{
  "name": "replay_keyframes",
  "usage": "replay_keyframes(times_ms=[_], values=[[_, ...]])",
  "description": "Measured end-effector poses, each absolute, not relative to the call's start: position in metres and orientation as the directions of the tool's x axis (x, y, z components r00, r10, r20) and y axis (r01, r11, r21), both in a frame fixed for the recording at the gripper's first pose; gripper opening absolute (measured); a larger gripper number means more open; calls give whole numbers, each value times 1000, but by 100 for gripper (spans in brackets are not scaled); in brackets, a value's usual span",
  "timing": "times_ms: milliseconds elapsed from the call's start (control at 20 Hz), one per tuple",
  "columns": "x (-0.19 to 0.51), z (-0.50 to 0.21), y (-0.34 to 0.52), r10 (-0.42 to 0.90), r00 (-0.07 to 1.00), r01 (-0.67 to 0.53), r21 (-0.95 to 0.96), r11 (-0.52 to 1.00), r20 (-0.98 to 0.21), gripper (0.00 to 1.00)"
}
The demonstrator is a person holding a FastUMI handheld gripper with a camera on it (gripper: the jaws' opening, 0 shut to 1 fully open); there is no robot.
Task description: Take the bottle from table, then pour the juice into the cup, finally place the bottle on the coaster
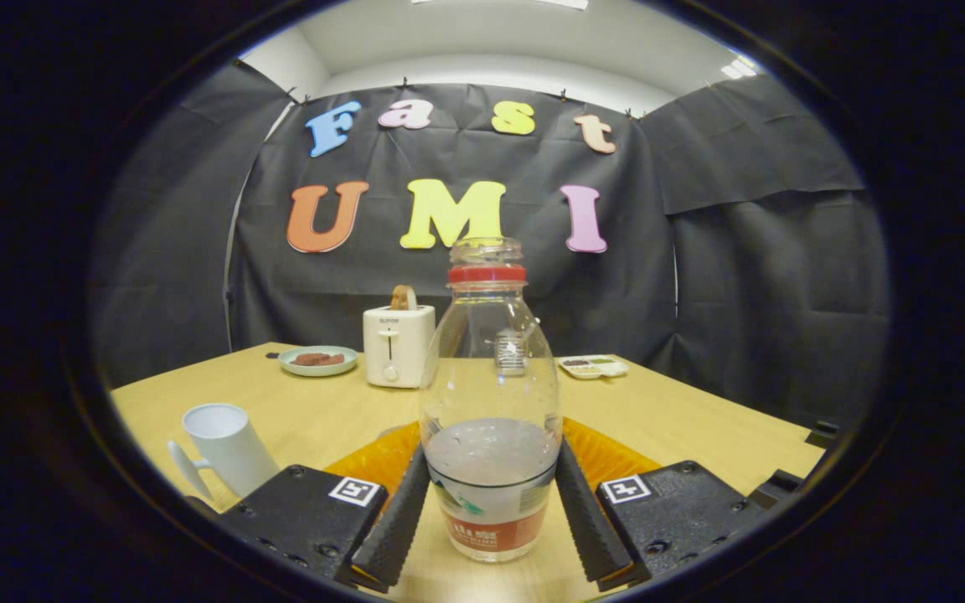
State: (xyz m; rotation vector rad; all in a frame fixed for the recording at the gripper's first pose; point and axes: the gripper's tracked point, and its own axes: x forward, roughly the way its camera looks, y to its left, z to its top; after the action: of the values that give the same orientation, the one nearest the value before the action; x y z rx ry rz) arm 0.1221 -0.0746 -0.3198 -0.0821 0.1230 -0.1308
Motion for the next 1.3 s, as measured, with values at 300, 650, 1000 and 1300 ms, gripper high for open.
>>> replay_keyframes(times_ms=[300,650,1000,1300], values=[[107,-286,-74,-169,979,136,-251,958,-114,81],[89,-244,-55,-197,980,164,-472,866,-20,81],[84,-221,-37,-198,980,174,-617,767,31,81],[101,-215,-25,-204,978,168,-751,638,45,81]])
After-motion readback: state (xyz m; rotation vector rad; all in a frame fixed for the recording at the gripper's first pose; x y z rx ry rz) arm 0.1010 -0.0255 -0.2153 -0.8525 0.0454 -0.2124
